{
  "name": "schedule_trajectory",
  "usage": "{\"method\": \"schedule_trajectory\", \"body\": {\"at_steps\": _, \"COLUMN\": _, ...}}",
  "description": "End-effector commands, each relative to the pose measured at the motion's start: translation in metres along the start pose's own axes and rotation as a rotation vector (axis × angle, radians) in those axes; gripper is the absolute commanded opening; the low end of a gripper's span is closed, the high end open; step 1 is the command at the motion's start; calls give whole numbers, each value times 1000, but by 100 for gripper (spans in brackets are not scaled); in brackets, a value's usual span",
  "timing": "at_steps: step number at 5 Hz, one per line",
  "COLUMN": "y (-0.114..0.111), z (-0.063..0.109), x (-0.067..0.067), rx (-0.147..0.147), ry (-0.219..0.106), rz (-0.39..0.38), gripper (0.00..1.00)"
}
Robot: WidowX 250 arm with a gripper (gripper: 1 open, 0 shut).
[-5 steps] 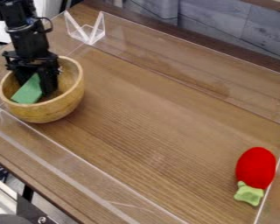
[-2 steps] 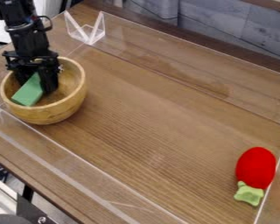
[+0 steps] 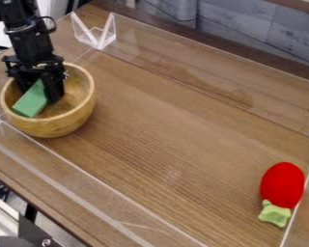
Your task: Remove the green stick from the brown bowl and put it on the table
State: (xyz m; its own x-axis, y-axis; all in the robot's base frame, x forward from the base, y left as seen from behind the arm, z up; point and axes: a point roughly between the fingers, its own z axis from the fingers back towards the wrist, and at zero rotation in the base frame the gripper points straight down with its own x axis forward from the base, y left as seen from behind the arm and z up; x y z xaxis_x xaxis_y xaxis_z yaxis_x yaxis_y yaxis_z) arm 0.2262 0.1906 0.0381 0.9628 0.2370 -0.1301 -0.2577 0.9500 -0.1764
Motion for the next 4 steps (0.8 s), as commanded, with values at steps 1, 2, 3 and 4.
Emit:
{"method": "schedule_trajectory", "body": {"at_steps": 1, "y": 7, "z": 27, "x": 4, "rx": 38, "ry": -79, "rz": 3, "gripper": 0}}
{"method": "schedule_trajectory", "body": {"at_steps": 2, "y": 7, "z": 28, "x": 4, "rx": 36, "ry": -80, "rz": 6, "gripper": 0}}
{"method": "schedule_trajectory", "body": {"at_steps": 3, "y": 7, "z": 30, "x": 4, "rx": 34, "ry": -82, "rz": 9, "gripper": 0}}
{"method": "schedule_trajectory", "body": {"at_steps": 4, "y": 7, "z": 31, "x": 3, "rx": 32, "ry": -84, "rz": 12, "gripper": 0}}
